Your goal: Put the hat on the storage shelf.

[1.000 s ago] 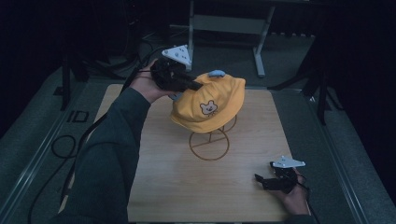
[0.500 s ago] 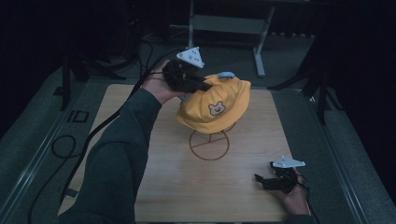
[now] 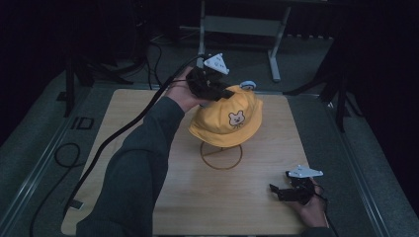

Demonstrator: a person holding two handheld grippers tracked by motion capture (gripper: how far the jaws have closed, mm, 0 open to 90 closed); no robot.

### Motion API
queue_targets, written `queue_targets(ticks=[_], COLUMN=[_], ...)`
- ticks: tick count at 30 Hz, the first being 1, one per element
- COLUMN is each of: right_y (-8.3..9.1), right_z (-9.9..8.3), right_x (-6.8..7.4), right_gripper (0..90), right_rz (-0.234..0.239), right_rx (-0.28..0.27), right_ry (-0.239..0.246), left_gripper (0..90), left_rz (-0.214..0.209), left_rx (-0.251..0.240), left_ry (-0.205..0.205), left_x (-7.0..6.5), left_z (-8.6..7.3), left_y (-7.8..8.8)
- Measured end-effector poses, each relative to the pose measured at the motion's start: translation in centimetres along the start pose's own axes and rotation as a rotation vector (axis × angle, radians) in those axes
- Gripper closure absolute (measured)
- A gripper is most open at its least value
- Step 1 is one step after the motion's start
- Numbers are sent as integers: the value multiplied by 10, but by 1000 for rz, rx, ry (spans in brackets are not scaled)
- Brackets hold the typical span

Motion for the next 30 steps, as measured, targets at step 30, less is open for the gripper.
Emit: queue_targets(ticks=[30], right_y=[0], right_z=[0], right_x=[0], right_gripper=[117], right_rz=[0], right_rx=[0], right_ry=[0], left_gripper=[533], left_rz=[61], left_rx=[-73], left_ry=[62], left_x=[-1], left_z=[1], left_y=[-1])
Point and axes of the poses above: each handheld gripper's, and its own axes: y roughly backward along the jaws, z roughly out of its top, x roughly to its left, the point moved 4 cm from there along -y, roughly forward along the jaws, and after that the axes turned 2 degrees about y, right-handed, at the moved point
